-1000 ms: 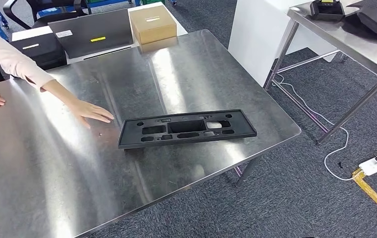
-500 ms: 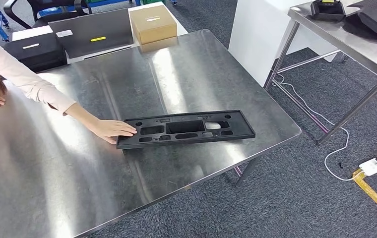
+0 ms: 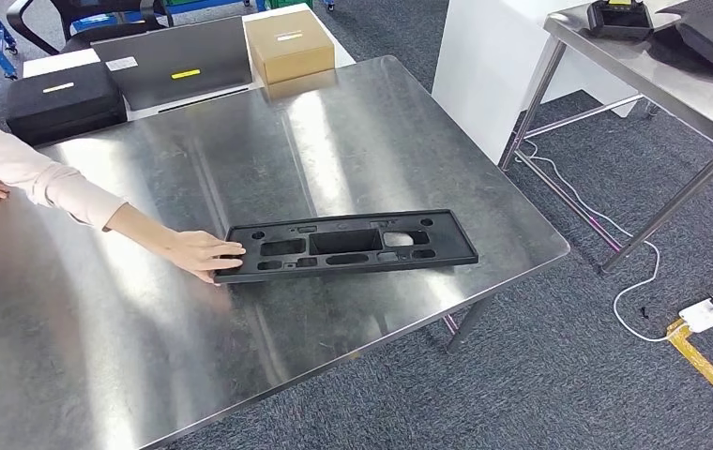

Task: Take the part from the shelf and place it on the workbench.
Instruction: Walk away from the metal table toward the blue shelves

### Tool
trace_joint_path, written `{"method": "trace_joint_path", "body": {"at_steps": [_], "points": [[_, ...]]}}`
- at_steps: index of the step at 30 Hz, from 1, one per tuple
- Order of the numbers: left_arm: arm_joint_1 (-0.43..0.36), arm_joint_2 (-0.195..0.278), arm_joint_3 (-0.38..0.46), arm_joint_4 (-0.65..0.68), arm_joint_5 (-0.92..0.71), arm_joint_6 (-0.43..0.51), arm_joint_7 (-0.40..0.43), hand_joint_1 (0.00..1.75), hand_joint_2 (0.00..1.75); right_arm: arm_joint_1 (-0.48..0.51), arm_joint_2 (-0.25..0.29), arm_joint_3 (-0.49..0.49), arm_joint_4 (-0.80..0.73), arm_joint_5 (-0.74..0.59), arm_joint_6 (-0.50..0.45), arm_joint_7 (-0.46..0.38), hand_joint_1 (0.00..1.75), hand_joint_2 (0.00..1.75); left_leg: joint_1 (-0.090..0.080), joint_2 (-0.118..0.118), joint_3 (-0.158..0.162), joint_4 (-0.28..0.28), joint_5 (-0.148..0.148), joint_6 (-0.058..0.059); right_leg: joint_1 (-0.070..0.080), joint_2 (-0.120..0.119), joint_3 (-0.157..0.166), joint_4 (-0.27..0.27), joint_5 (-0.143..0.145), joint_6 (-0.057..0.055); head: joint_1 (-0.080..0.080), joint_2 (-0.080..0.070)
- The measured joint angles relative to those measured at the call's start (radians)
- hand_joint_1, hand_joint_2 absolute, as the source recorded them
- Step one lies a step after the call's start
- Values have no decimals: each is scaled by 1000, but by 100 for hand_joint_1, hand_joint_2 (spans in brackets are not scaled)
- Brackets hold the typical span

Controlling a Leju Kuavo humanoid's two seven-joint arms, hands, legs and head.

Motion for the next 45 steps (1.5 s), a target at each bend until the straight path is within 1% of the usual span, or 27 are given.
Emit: {"method": "trace_joint_path", "body": {"at_steps": [4, 6, 11, 14, 15, 17, 19, 20, 21, 22, 23, 24, 25, 26, 28, 30, 32, 33, 34, 35, 36, 37, 39, 40, 41, 43, 45], "points": [[-1, 3, -6, 0, -1, 4, 3, 0, 0, -1, -2, 27, 3, 34, -23, 1, 0, 175, -1, 0, 0, 1, -1, 1, -1, 0, 0, -1, 0, 0, 0, 0], [-3, 6, -8, 0, -2, 5, 5, 0, 0, -1, -3, 37, 5, 40, -28, 1, 0, 175, -2, 0, -1, 3, -3, 4, -6, 0, 1, -2, 1, 1, 0, 0], [-5, 12, -10, 0, -2, 8, 7, 0, 0, -1, -2, 55, 13, 50, -36, 4, 0, 175, -10, 0, 2, 6, -8, 16, -15, 1, 6, -5, 1, 8, 0, 0], [-6, 15, -11, 0, -1, 8, 7, 0, 0, -1, -2, 59, 16, 52, -40, 6, 0, 175, -7, 10, 18, -14, 2, 31, -15, 3, 6, 2, -6, 16, 0, 0], [-6, 15, -12, 0, -1, 9, 7, 0, 0, -1, -1, 61, 17, 53, -41, 7, 0, 175, -3, 16, 24, -23, 7, 37, -15, 4, -5, 30, -23, 15, 1, 0], [-6, 15, -13, 0, 0, 9, 7, 0, 0, -1, -2, 64, 19, 55, -42, 10, 0, 175, 0, 30, 30, -30, 9, 43, -15, 3, -57, 148, -84, 8, 4, 0], [-7, 16, -13, 0, 0, 9, 7, 0, 0, 0, -2, 68, 20, 57, -42, 12, 0, 175, -2, 43, 29, -30, 9, 43, -15, 2, -108, 259, -130, 11, 5, 0], [-7, 15, -13, 0, 0, 9, 7, 0, 0, 1, -2, 69, 21, 57, -42, 13, 0, 175, -2, 50, 29, -29, 8, 42, -15, 2, -109, 269, -132, 17, 5, 0], [-7, 15, -13, 0, 0, 9, 7, 0, 0, 2, -2, 70, 21, 58, -43, 13, 0, 175, -1, 56, 29, -29, 8, 40, -17, -1, -91, 240, -119, 25, 5, 0], [-7, 15, -14, 0, 0, 9, 7, 0, 0, 2, -2, 72, 22, 59, -44, 13, 0, 131, 0, 64, 29, -27, 6, 35, -19, -12, -48, 169, -96, 34, 6, 0], [-7, 15, -14, 0, 1, 9, 7, 0, 0, 0, -2, 73, 22, 59, -45, 13, 0, 87, 0, 72, 31, -24, 3, 28, -19, -31, -8, 99, -74, 37, 6, 0], [-7, 16, -14, 0, 1, 9, 6, 0, 0, -3, -2, 75, 22, 60, -46, 13, 0, 44, -1, 79, 34, -21, -1, 19, -18, -48, 24, 39, -55, 36, 7, 0], [-7, 17, -14, 0, 2, 9, 6, 0, 0, -6, -1, 76, 22, 60, -49, 13, 0, 0, -3, 87, 38, -20, -6, 9, -15, -60, 44, 0, -44, 27, 6, 0], [-8, 18, -14, 0, 3, 9, 6, 0, 0, -8, -1, 77, 23, 61, -51, 14, 0, 0, -5, 95, 44, -20, -11, 1, -10, -62, 44, -4, -41, 14, 5, 0], [-11, 18, -14, 0, 5, 9, 6, 0, 0, -7, 0, 78, 23, 61, -55, 14, 0, 87, -1, 106, 53, -22, -19, -12, -11, -43, 46, -7, -38, -11, 2, 0], [-13, 18, -14, 0, 8, 9, 6, 0, 0, -5, 1, 80, 23, 65, -56, 14, 0, 175, 7, 81, 45, 12, -51, -21, -16, -29, 51, -8, -31, -28, 0, 0], [-11, 19, -14, 0, 9, 9, 5, 0, 0, -4, 2, 83, 23, 70, -56, 13, 0, 175, 9, 39, 2, 118, -122, -26, -14, -18, 53, -8, -27, -39, -1, 0], [-9, 19, -14, 0, 10, 9, 4, 0, 0, -4, 2, 84, 23, 72, -56, 13, 0, 175, 9, 27, -28, 186, -157, -26, -11, -12, 52, -8, -26, -41, -1, 0], [-8, 19, -14, 0, 11, 9, 3, 0, 0, -4, 2, 84, 24, 73, -55, 12, 0, 175, 9, 22, -53, 238, -176, -25, -7, -4, 52, -8, -27, -42, -1, 0], [-6, 19, -14, 0, 12, 9, 3, 0, 0, -3, 2, 85, 24, 73, -54, 12, 0, 175, 9, 20, -65, 262, -177, -23, -5, 6, 52, -7, -27, -42, -1, 0], [-5, 19, -14, 0, 12, 9, 2, 0, 0, -3, 2, 85, 25, 73, -54, 11, 0, 131, 9, 19, -58, 243, -156, -20, -3, 16, 53, -7, -27, -43, -1, 0], [-5, 19, -14, 0, 13, 9, 2, 0, 0, -3, 2, 85, 25, 73, -53, 11, 0, 87, 9, 13, -33, 188, -121, -15, -2, 27, 54, -7, -28, -43, -1, 0], [-4, 19, -14, 0, 13, 9, 1, 0, 0, -5, 3, 85, 26, 72, -53, 11, 0, 0, 8, -21, 32, 52, -57, -6, 1, 48, 55, -6, -28, -41, -1, 0], [-5, 20, -14, 0, 13, 9, 1, 0, 0, -6, 3, 85, 26, 72, -53, 11, 0, 0, 5, -32, 53, 10, -41, -2, 2, 57, 54, -5, -28, -38, 0, 0], [-5, 20, -14, 0, 13, 9, 0, 0, 0, -6, 3, 85, 26, 71, -53, 11, 0, 0, 1, -36, 61, -7, -37, 1, 4, 65, 51, -5, -28, -34, 0, 0], [-7, 20, -14, 0, 13, 9, 0, 0, 0, -5, 3, 85, 27, 69, -53, 11, 0, 0, -8, -19, 62, -7, -36, 8, 2, 78, 45, -9, -24, -23, 0, 0], [-8, 20, -14, 0, 13, 9, 0, 0, 0, -3, 3, 85, 27, 68, -53, 11, 0, 0, -12, -12, 62, -9, -35, 14, 0, 85, 41, -12, -22, -17, -1, 0]]}}
